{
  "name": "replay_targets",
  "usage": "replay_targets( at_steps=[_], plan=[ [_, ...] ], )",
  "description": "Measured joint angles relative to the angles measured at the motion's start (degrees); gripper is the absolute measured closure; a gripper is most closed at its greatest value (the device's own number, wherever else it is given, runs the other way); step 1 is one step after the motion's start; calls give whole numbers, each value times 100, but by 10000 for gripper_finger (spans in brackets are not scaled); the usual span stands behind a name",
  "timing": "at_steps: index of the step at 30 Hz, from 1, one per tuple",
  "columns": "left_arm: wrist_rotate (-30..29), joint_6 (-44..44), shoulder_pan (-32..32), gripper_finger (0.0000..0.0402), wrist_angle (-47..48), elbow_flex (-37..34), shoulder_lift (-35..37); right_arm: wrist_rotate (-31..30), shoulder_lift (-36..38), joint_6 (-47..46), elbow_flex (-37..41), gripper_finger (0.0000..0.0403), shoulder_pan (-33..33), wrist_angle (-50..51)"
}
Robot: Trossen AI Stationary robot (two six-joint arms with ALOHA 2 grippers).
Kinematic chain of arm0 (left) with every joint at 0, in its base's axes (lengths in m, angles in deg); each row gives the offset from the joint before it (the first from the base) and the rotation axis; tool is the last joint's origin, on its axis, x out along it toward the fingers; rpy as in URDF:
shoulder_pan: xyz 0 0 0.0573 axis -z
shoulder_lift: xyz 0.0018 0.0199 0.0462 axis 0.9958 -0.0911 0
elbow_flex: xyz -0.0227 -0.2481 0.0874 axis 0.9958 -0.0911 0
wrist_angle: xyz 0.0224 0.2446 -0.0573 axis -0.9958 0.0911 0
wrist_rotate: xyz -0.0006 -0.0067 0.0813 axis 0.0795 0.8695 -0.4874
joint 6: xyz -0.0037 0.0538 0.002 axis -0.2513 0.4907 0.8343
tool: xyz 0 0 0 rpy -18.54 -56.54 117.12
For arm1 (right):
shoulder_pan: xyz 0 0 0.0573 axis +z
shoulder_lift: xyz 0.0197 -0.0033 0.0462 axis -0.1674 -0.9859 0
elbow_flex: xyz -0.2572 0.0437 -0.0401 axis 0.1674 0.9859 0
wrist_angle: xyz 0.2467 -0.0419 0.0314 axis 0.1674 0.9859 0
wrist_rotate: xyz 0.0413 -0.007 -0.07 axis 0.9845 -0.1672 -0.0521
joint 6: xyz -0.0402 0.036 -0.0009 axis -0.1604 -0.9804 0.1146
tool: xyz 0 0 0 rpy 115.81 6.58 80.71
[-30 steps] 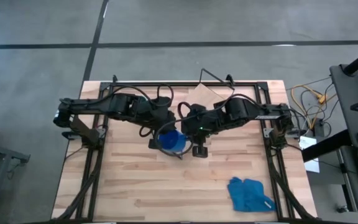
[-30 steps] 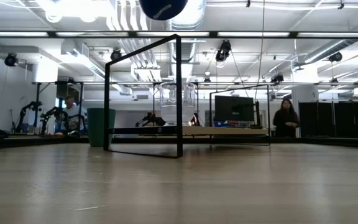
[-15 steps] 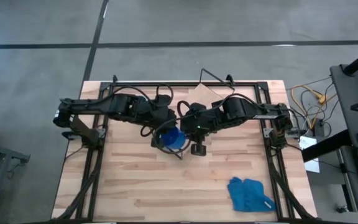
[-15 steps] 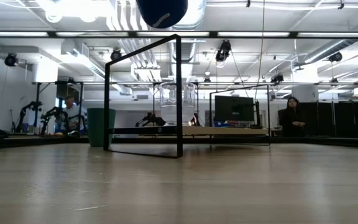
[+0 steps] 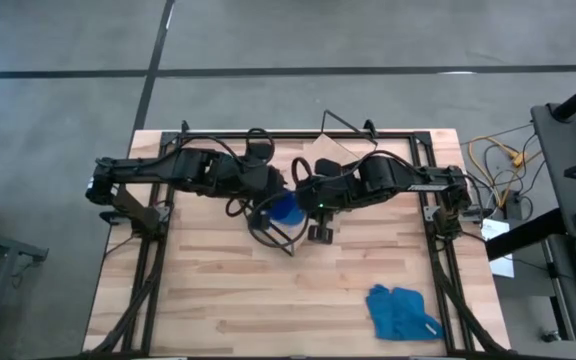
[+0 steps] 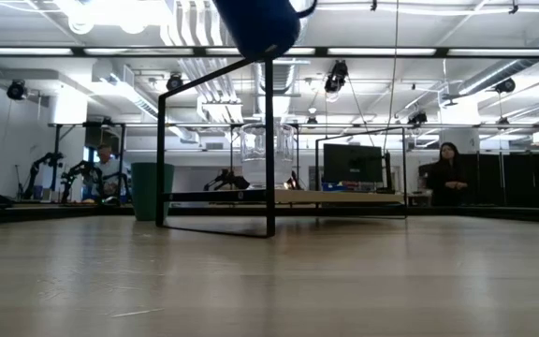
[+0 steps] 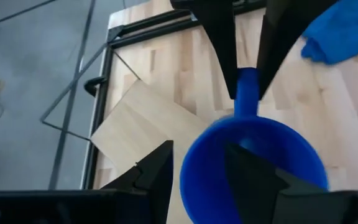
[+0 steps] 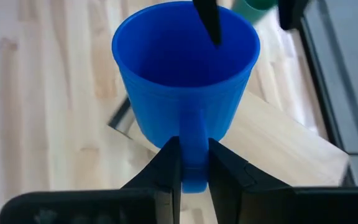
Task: Stack small to large cups/mugs on shelf
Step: Put the blue mug on the shelf
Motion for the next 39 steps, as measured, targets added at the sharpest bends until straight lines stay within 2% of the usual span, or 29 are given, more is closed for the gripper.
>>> replay_targets(
  at_steps=[7, 15, 21, 27, 31, 36, 39],
  plan=[
    [-279, 2, 2, 274, 12, 63, 30, -514, 14, -237, -2, 353, -47, 121],
    [-303, -5, 2, 274, 45, 199, 99, -1049, 178, -492, 39, 353, -252, 214],
    [-305, -14, 2, 274, 47, 288, 296, -1301, 487, -942, 371, 353, -488, 390],
    [-320, -14, 2, 274, 52, 287, 533, -1553, 861, -1267, 1179, 353, -533, 41],
    [-522, -14, 7, 274, 48, 285, 651, -1606, 1193, -1612, 1955, 353, -546, -615],
    [-565, -14, 7, 274, 48, 283, 771, -2095, 1615, -2316, 2982, 353, -546, -1271],
    [-563, -14, 7, 274, 46, 283, 812, -2152, 1892, -2874, 3563, 353, -546, -1506]
  ],
)
